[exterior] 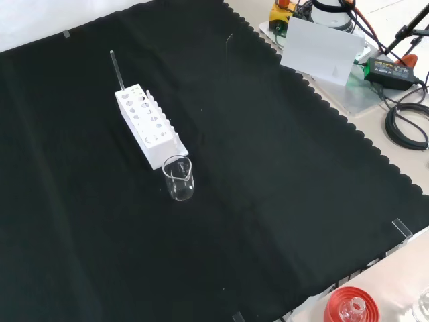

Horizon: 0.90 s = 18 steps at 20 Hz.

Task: Take the glass rod from the white test tube rack.

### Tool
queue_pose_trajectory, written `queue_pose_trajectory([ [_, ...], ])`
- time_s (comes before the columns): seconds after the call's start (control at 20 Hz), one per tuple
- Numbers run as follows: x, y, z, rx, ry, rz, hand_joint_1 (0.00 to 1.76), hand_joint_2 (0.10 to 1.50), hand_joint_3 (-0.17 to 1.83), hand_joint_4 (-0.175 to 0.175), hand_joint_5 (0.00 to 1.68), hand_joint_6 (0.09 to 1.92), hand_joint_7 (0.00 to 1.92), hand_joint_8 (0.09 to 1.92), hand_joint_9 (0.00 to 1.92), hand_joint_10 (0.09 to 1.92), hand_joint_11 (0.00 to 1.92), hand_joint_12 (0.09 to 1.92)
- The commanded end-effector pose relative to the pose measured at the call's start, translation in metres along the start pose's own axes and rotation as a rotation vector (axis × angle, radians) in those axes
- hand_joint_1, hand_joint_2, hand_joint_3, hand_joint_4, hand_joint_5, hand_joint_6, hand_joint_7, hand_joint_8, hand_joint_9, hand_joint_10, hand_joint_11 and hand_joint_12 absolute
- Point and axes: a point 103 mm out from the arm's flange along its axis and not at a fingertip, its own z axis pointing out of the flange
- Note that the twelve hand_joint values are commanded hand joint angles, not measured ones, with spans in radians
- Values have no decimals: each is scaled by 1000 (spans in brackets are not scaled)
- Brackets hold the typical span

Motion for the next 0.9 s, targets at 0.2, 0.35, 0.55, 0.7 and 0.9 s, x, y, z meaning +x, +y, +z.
queue_pose_trajectory([
  [0.2, -14, -56, -7, 50, 1, 71, 516, 1016, 87, 6, 20, 87, 22, 87, 24, 87, 21, 319],
  [0.35, 3, -51, -11, 54, -21, 71, 497, 1019, 88, 9, 1, 87, 1, 87, 10, 87, 1, 307],
  [0.55, 14, -47, -12, 58, -7, 52, 494, 1021, 89, 9, 0, 87, 0, 87, 22, 87, 0, 309],
  [0.7, -2, -51, -12, 44, 16, 38, 493, 1022, 91, 8, 0, 87, 0, 87, 31, 87, 0, 316],
  [0.9, -3, -51, -13, 39, 18, 33, 494, 1021, 96, 5, 4, 87, 15, 87, 26, 147, 0, 439],
])
